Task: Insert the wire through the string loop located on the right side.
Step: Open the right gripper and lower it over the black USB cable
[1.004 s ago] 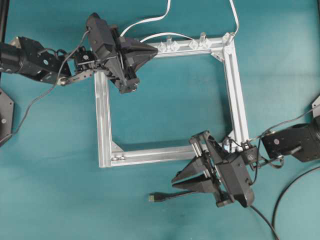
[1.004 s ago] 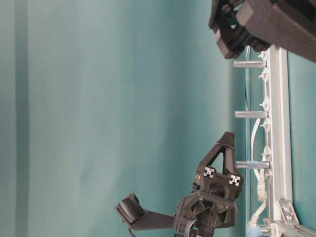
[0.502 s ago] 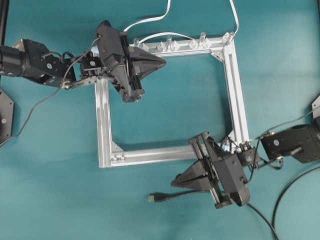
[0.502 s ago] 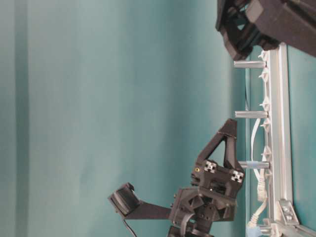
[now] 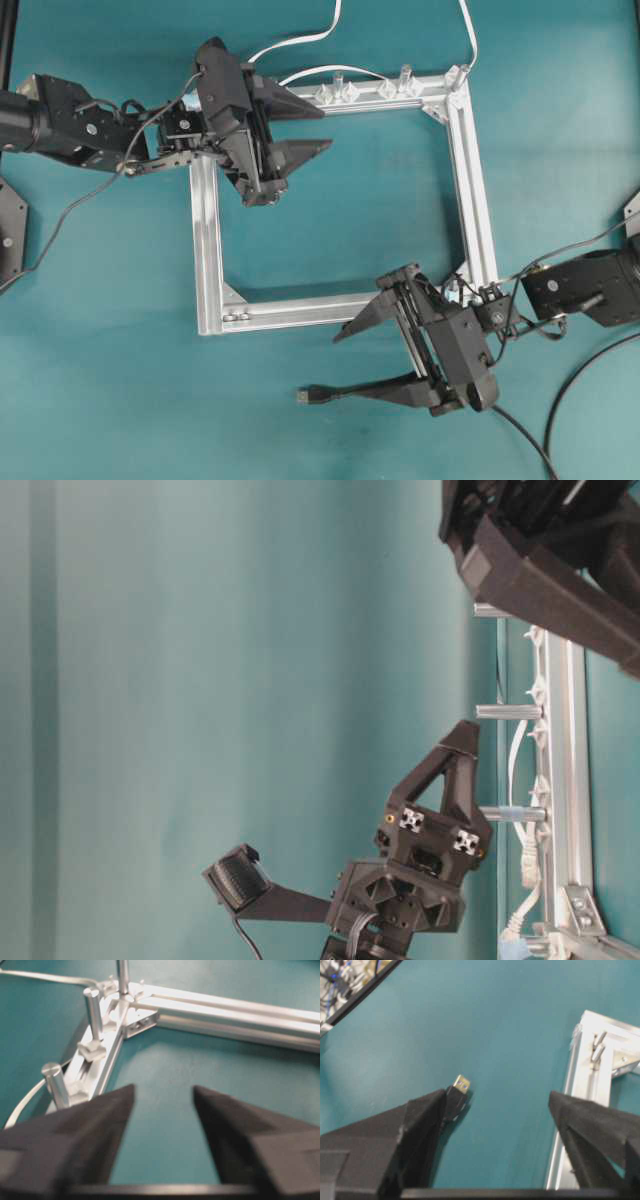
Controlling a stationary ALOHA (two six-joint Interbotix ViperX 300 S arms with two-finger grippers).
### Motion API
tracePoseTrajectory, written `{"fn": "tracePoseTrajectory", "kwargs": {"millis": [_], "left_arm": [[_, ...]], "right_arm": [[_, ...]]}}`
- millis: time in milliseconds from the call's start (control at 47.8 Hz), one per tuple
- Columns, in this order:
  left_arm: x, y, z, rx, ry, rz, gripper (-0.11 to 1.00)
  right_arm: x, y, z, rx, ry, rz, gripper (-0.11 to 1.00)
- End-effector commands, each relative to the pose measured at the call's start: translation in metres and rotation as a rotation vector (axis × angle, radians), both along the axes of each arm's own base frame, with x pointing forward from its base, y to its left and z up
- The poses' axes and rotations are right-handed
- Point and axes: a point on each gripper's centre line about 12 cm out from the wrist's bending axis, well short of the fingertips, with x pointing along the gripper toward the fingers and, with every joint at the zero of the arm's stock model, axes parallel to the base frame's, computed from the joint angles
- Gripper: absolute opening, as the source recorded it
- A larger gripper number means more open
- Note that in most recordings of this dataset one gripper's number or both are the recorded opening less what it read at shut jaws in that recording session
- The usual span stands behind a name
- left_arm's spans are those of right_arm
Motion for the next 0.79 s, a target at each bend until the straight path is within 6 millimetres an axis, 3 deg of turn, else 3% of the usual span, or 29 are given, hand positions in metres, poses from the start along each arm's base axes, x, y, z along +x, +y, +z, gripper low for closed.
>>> {"fn": "tracePoseTrajectory", "kwargs": {"millis": [0, 209, 544, 774], "left_arm": [[0.004, 0.000, 0.017, 0.010, -0.045, -0.002, 0.74], [0.002, 0.000, 0.015, 0.008, -0.038, -0.002, 0.74], [0.000, -0.001, 0.012, 0.005, -0.027, -0.002, 0.74], [0.000, -0.001, 0.011, 0.005, -0.024, -0.004, 0.74]], "right_arm": [[0.002, 0.000, 0.015, 0.029, -0.036, -0.020, 0.92], [-0.004, -0.002, 0.010, 0.113, -0.003, -0.128, 0.91], [-0.021, 0.024, 0.003, 0.199, 0.053, -0.215, 0.91], [-0.020, 0.025, 0.003, 0.204, 0.034, -0.249, 0.90]]}}
